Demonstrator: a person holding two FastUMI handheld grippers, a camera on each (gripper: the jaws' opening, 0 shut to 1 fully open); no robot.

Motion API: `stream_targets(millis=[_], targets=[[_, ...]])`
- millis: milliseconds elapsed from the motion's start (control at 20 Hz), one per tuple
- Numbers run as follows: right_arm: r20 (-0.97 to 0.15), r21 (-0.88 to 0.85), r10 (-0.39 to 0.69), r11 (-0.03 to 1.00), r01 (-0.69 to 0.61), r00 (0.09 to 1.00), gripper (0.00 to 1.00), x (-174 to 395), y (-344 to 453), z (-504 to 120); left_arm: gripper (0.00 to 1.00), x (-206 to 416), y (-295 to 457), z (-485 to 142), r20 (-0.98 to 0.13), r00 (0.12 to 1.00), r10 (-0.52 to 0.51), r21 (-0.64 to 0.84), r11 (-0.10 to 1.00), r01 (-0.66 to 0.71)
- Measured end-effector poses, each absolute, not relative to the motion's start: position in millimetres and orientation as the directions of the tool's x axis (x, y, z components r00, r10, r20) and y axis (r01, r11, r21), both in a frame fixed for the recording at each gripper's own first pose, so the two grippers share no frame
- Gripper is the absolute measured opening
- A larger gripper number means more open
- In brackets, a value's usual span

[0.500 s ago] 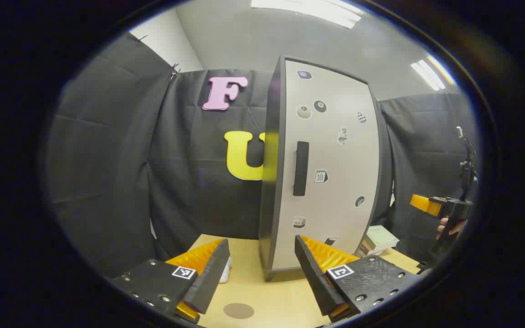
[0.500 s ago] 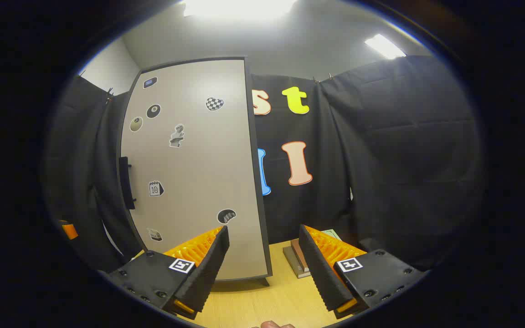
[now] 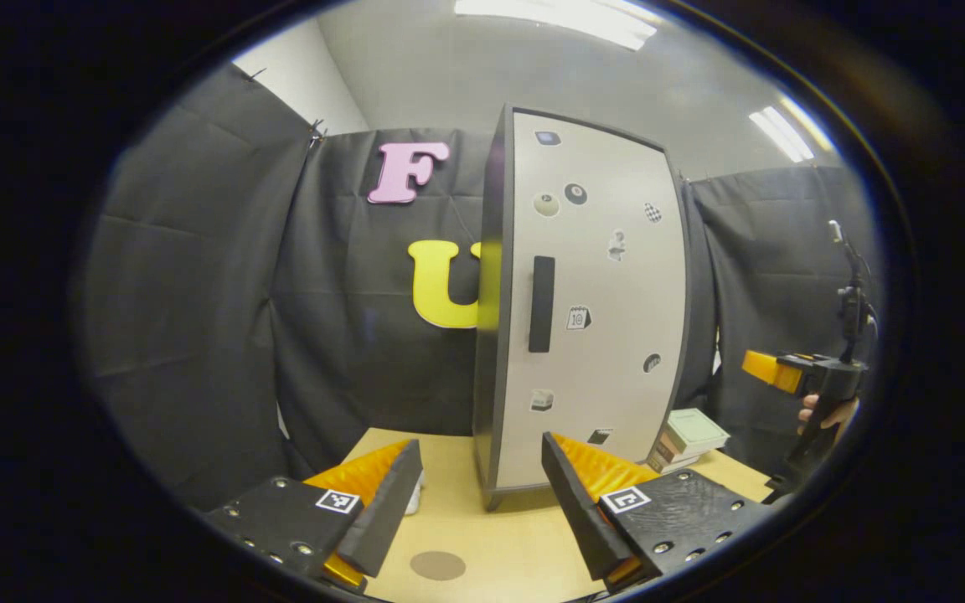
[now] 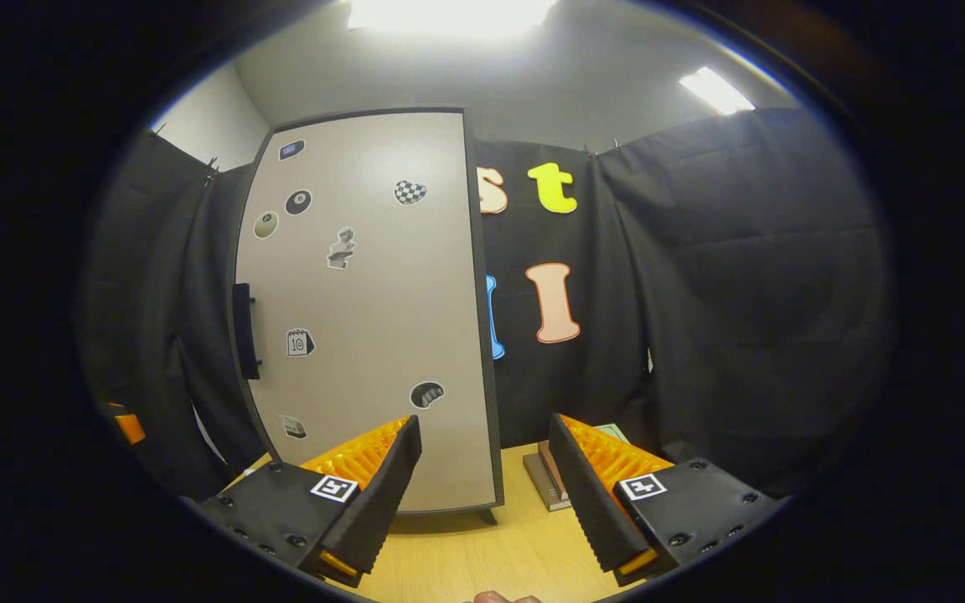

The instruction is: Open the cabinet door with the right hand, grasp the bottle in the cabinet with the left hand and place it on the coaster, then close the cabinet door with the right hand.

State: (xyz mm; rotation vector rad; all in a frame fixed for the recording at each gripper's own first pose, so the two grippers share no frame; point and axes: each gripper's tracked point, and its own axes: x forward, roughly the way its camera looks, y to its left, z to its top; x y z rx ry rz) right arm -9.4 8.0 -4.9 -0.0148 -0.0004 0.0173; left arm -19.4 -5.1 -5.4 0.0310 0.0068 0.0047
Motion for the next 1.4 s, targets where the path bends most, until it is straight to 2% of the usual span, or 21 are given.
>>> stream_targets(millis=[50, 100, 150, 200, 250, 300, 350, 400, 600, 700, 750, 800, 850, 950, 1000, 1400], targets=[[-0.003, -0.014, 0.022, 1.000, -0.022, 1.000, 0.97, -10.0, 9.7, -6.2, 0.88, -20.5, -4.7, -6.9, -0.007, 1.000, 0.010, 0.035, 0.999, -0.009], [-0.005, -0.018, 0.027, 0.999, -0.027, 1.000, 0.92, -10.3, 11.4, -7.0, 0.88, -21.8, -3.6, -8.4, -0.008, 1.000, 0.014, 0.035, 0.999, -0.014], [-0.009, -0.023, 0.031, 0.999, -0.031, 0.999, 0.97, -10.5, 12.3, -7.7, 0.88, -25.0, -3.2, -10.3, -0.010, 1.000, 0.016, 0.032, 0.999, -0.016], [-0.010, -0.026, 0.036, 0.999, -0.036, 0.999, 0.97, -10.5, 13.6, -7.0, 0.88, -26.3, -2.4, -12.4, -0.012, 1.000, 0.018, 0.028, 0.999, -0.017], [-0.012, -0.025, 0.041, 0.999, -0.041, 0.999, 0.92, -9.7, 15.9, -7.3, 0.87, -26.1, -1.5, -13.9, -0.012, 1.000, 0.022, 0.025, 0.999, -0.021], [-0.014, -0.023, 0.045, 0.999, -0.045, 0.999, 0.97, -9.6, 18.1, -7.2, 0.89, -27.7, 0.4, -15.0, -0.012, 1.000, 0.028, 0.022, 0.999, -0.028], [-0.020, -0.018, 0.051, 0.998, -0.052, 0.998, 0.92, -10.1, 20.1, -8.5, 0.88, -29.7, 3.4, -17.9, -0.012, 0.999, 0.035, 0.017, 0.999, -0.035], [-0.030, -0.015, 0.061, 0.998, -0.062, 0.998, 0.97, -10.5, 23.9, -10.5, 0.89, -30.6, 5.7, -19.0, -0.012, 0.999, 0.043, 0.011, 0.999, -0.042], [-0.092, -0.030, 0.067, 0.997, -0.070, 0.993, 0.98, -2.6, 31.8, -13.2, 0.87, -38.3, 17.2, -30.1, -0.008, 0.997, 0.080, 0.005, 0.997, -0.080], [-0.082, 0.006, 0.101, 0.995, -0.101, 0.991, 0.98, 6.6, 47.9, 2.0, 0.88, -42.9, 22.5, -45.4, -0.030, 0.995, 0.099, 0.026, 0.995, -0.098], [-0.074, 0.014, 0.116, 0.993, -0.115, 0.991, 0.93, 12.4, 55.4, 10.6, 0.87, -45.2, 22.2, -53.3, -0.043, 0.994, 0.098, 0.032, 0.995, -0.096], [-0.069, 0.019, 0.131, 0.991, -0.130, 0.989, 0.97, 17.3, 63.4, 17.7, 0.88, -45.8, 23.0, -58.3, -0.058, 0.993, 0.102, 0.040, 0.994, -0.099], [-0.067, 0.029, 0.154, 0.988, -0.152, 0.986, 0.97, 22.0, 74.0, 25.1, 0.89, -47.3, 24.0, -63.5, -0.066, 0.992, 0.104, 0.046, 0.994, -0.101], [-0.052, 0.044, 0.193, 0.981, -0.191, 0.980, 0.92, 30.0, 95.1, 39.8, 0.87, -56.1, 24.8, -71.0, -0.074, 0.991, 0.109, 0.051, 0.993, -0.105], [-0.048, 0.047, 0.208, 0.977, -0.206, 0.977, 0.97, 34.5, 105.7, 47.2, 0.87, -57.4, 24.8, -72.3, -0.076, 0.991, 0.108, 0.043, 0.993, -0.105], [-0.008, 0.030, 0.341, 0.940, -0.340, 0.940, 0.97, 55.8, 208.4, 87.5, 0.89, -58.4, 40.3, -73.8, -0.115, 0.983, 0.141, -0.047, 0.988, -0.147]])
